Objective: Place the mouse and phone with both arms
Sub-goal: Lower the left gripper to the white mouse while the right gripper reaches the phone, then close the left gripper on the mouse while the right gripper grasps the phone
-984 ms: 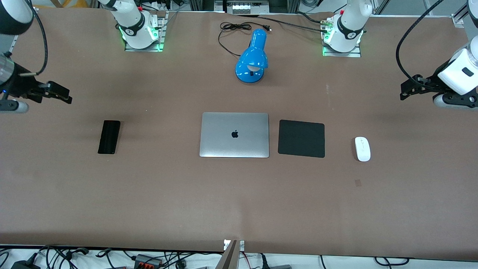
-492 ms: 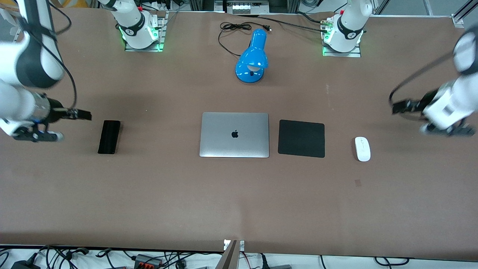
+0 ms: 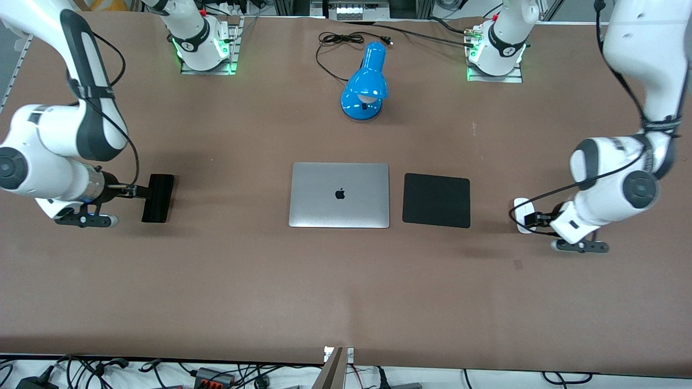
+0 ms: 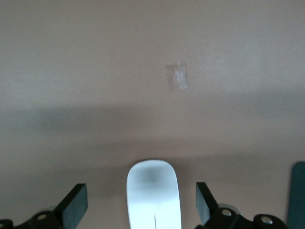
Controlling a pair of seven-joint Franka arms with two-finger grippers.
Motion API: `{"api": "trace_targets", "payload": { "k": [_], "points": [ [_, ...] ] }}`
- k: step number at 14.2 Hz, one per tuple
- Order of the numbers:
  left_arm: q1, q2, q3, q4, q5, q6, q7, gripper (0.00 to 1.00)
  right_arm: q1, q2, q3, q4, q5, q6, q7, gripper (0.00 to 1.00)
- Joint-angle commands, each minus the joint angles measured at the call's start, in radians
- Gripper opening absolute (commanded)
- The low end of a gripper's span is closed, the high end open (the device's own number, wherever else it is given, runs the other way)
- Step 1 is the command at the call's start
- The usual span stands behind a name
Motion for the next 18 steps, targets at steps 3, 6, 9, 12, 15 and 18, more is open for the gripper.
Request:
{"api": "trace_targets", "payload": {
  "k": [3, 6, 9, 12, 15, 18],
  "points": [
    [-0.001, -0.044, -0.009, -0.151, 0.004, 0.137, 0.017, 1.00, -0.027, 0.032, 0.005, -0.105, -0.010, 0.167, 0.038, 1.00],
    [-0.002, -0.024, -0.010, -0.169, 0.004, 0.171, 0.017, 1.00, -0.046, 0.098, 0.005, -0.105, -0.007, 0.229, 0.040, 1.00],
    [-0.001, -0.014, -0.010, -0.168, 0.004, 0.173, 0.015, 0.76, -0.050, 0.136, 0.008, -0.107, 0.005, 0.229, 0.043, 1.00],
    [-0.001, -0.014, -0.010, -0.168, 0.004, 0.173, 0.012, 0.53, -0.050, 0.147, 0.008, -0.107, 0.005, 0.226, 0.038, 1.00],
    [-0.001, -0.022, -0.010, -0.162, 0.004, 0.168, 0.009, 0.49, -0.049, 0.167, 0.008, -0.107, 0.005, 0.222, 0.029, 1.00],
    [-0.040, -0.124, -0.050, -0.105, 0.004, 0.054, -0.017, 0.49, -0.047, 0.173, 0.011, -0.102, 0.005, 0.222, 0.038, 1.00]
  ]
}}
